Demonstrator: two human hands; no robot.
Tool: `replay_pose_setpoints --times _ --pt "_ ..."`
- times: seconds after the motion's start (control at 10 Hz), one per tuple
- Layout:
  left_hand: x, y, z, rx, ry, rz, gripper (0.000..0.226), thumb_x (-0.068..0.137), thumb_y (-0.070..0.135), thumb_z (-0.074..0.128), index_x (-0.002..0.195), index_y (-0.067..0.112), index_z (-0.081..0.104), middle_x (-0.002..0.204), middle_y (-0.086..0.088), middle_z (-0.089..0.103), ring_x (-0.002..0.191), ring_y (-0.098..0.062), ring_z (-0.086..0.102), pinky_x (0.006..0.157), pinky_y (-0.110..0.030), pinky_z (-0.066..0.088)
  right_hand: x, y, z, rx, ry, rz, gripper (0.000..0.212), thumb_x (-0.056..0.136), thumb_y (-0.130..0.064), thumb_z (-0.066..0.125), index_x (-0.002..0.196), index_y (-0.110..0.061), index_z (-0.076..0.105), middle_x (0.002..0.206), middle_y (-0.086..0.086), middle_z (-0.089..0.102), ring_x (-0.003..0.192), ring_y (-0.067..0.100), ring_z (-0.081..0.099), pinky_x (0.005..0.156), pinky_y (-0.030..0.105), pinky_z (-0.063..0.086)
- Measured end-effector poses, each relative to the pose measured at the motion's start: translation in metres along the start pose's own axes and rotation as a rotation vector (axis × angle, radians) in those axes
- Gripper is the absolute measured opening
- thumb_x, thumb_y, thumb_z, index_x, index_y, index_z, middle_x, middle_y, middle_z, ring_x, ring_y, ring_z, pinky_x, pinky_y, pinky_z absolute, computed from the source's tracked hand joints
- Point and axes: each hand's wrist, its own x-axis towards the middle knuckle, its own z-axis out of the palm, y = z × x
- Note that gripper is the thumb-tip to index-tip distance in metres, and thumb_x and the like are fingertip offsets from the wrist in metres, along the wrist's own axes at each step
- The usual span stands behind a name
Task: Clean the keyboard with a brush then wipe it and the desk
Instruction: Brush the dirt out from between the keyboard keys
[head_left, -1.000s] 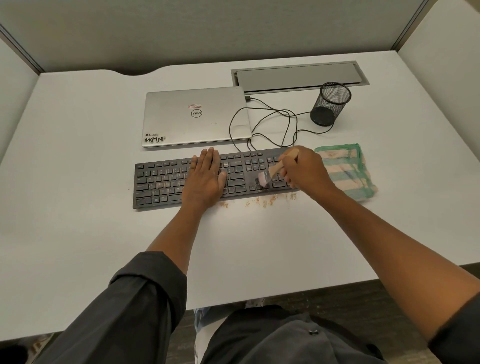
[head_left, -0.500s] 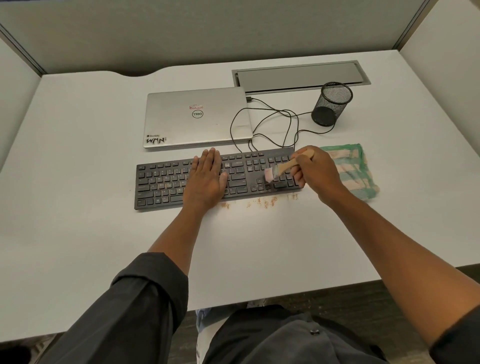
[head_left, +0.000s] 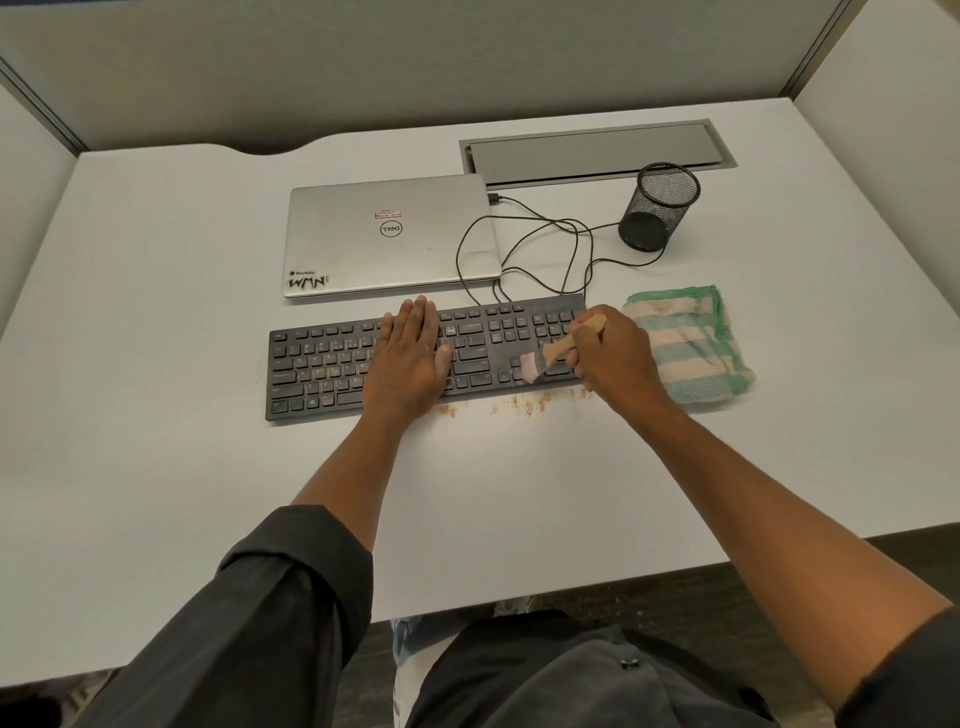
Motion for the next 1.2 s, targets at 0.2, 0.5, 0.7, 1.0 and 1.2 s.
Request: replay_pose_setpoints --times 0.2,0.5,0.7,1.0,1.2 --pt "0.000 0.000 0.001 -0.006 0.002 0.001 0.064 0.108 0.039 0.023 0.162 0.009 0.006 0.170 -0.010 0.006 0.157 -0.022 -0.001 0.128 -0.040 -0.004 0.001 0.001 -0.002 0.051 -0.002 -0.003 0.018 0.095 -0.014 0.045 0.099 -0.011 0.063 0.080 0.011 0.069 0.063 0.018 0.064 0.056 0.035 0.053" --pt "0.000 0.000 0.001 -0.010 0.017 0.007 0.063 0.108 0.037 0.025 0.162 0.008 0.009 0.170 -0.011 0.009 0.157 -0.023 0.001 0.128 -0.041 -0.002 0.004 -0.001 0.002 -0.021 0.010 -0.026 0.017 0.095 -0.017 0.046 0.095 -0.011 0.063 0.080 0.009 0.069 0.071 0.023 0.067 0.058 0.035 0.054" --pt "-0.001 -0.001 0.002 -0.003 0.016 0.008 0.063 0.108 0.037 0.024 0.162 0.009 0.008 0.170 -0.011 0.008 0.157 -0.023 0.001 0.128 -0.041 -0.002 0.007 -0.001 -0.008 -0.159 0.211 -0.064 0.019 0.094 -0.014 0.043 0.093 -0.010 0.061 0.082 0.009 0.065 0.075 0.027 0.060 0.057 0.031 0.043" --pt "-0.001 -0.001 0.001 0.000 0.013 0.006 0.063 0.108 0.038 0.024 0.162 0.009 0.008 0.170 -0.011 0.008 0.157 -0.023 0.001 0.128 -0.041 -0.001 -0.020 -0.010 -0.003 -0.307 -0.113 -0.407 0.028 0.097 -0.026 0.037 0.091 -0.010 0.059 0.067 0.000 0.058 0.059 0.014 0.052 0.052 0.026 0.034" --pt "0.000 -0.001 0.001 -0.003 0.011 0.004 0.064 0.108 0.038 0.024 0.162 0.009 0.008 0.170 -0.011 0.008 0.157 -0.023 0.001 0.128 -0.041 -0.001 0.011 -0.008 -0.016 -0.272 -0.110 -0.431 0.011 0.097 -0.019 0.052 0.090 -0.016 0.060 0.075 -0.002 0.060 0.068 0.016 0.051 0.059 0.028 0.031"
